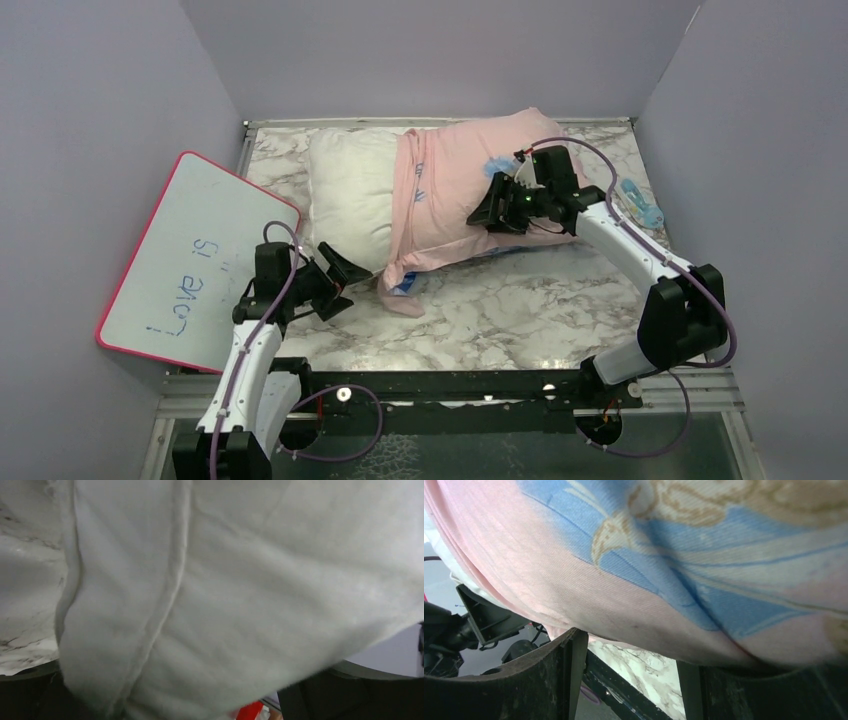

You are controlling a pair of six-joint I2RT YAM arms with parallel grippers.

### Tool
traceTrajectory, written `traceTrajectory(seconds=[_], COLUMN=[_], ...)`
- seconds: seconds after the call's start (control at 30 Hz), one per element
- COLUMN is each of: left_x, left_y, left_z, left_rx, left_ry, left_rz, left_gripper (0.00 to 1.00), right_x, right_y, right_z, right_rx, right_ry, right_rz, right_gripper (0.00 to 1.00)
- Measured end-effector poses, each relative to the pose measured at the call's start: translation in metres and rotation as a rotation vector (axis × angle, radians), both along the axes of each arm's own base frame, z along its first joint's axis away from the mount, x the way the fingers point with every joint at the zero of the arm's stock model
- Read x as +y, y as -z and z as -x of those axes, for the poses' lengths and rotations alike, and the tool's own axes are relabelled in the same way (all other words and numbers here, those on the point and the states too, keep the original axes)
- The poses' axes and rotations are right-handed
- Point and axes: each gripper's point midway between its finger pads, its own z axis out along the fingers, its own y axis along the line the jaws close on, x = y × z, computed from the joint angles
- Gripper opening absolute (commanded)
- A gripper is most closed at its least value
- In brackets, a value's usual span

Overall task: Remove the pillowcase from the pillow
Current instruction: Remove the pillow from the pillowcase.

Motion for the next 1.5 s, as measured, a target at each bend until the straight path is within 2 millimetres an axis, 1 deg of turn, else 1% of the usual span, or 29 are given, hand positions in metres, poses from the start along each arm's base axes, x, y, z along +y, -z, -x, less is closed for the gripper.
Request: traceTrajectory(seconds=[0.07, 0.1, 0.23, 0.27, 0.3, 0.4, 0.43, 0.47, 0.53, 0.57, 0.67, 0.77, 0.83, 0.9, 1.0, 1.13, 1.23, 1.3, 1.37, 1.4, 1.5], left_x=[-0.004, -0.005, -0.003, -0.002, 0.001, 0.006, 0.006, 0.007, 0.005, 0.002, -0.007, -0.019, -0.027, -0.036, -0.044, -0.045, -0.045, -0.045, -0.044, -0.044, -0.043], left_y=[0.003, 0.001, -0.019, -0.023, -0.027, -0.038, -0.042, -0.045, -0.046, -0.045, -0.044, -0.048, -0.053, -0.057, -0.06, -0.06, -0.065, -0.068, -0.07, -0.07, -0.069], left_z=[-0.005, -0.01, -0.035, -0.04, -0.046, -0.061, -0.066, -0.07, -0.076, -0.078, -0.08, -0.076, -0.073, -0.069, -0.066, -0.063, -0.063, -0.062, -0.062, -0.062, -0.06], left_rx=[-0.004, -0.018, -0.122, -0.145, -0.167, -0.231, -0.255, -0.272, -0.288, -0.294, -0.301, -0.324, -0.337, -0.349, -0.355, -0.338, -0.338, -0.335, -0.331, -0.332, -0.323], left_ry=[-0.026, -0.039, -0.09, -0.103, -0.118, -0.146, -0.148, -0.146, -0.136, -0.121, -0.077, -0.023, 0.014, 0.048, 0.076, 0.08, 0.083, 0.083, 0.082, 0.081, 0.081], left_rz=[0.052, 0.072, 0.11, 0.106, 0.097, 0.071, 0.064, 0.058, 0.045, 0.037, 0.006, -0.029, -0.043, -0.049, -0.054, -0.065, -0.07, -0.074, -0.078, -0.08, -0.082], left_gripper=[0.99, 0.99, 0.98, 0.96, 0.88, 0.58, 0.41, 0.28, 0.06, 0.0, 0.0, 0.0, 0.0, 0.0, 0.0, 0.0, 0.0, 0.0, 0.0, 0.0, 0.0], right_x=[0.001, 0.001, 0.004, 0.005, 0.006, 0.007, 0.008, 0.008, 0.009, 0.009, 0.007, 0.005, 0.005, 0.006, 0.019, 0.036, 0.041, 0.04, 0.04, 0.04, 0.045], right_y=[-0.001, -0.001, -0.004, -0.005, -0.005, -0.004, -0.004, -0.004, -0.003, -0.004, -0.006, -0.015, -0.022, -0.024, -0.022, -0.008, 0.009, 0.02, 0.027, 0.027, 0.011], right_z=[0.001, 0.002, 0.002, 0.002, 0.002, 0.002, 0.003, 0.004, 0.005, 0.006, 0.012, 0.02, 0.031, 0.046, 0.068, 0.081, 0.079, 0.079, 0.075, 0.07, 0.05], right_rx=[-0.001, -0.002, -0.015, -0.02, -0.025, -0.034, -0.036, -0.037, -0.048, -0.054, -0.071, -0.104, -0.123, -0.124, -0.095, -0.042, -0.043, -0.037, -0.035, -0.042, -0.103], right_ry=[-0.01, -0.015, -0.039, -0.043, -0.048, -0.06, -0.066, -0.072, -0.085, -0.089, -0.105, -0.121, -0.134, -0.142, -0.161, -0.139, -0.032, 0.045, 0.112, 0.142, 0.198], right_rz=[-0.005, -0.007, -0.024, -0.028, -0.031, -0.041, -0.044, -0.046, -0.052, -0.054, -0.052, -0.061, -0.089, -0.11, -0.134, -0.166, -0.214, -0.258, -0.289, -0.302, -0.372], right_gripper=[0.68, 0.68, 0.68, 0.68, 0.68, 0.7, 0.7, 0.71, 0.72, 0.72, 0.75, 0.79, 0.82, 0.82, 0.82, 0.8, 0.8, 0.8, 0.8, 0.8, 0.79])
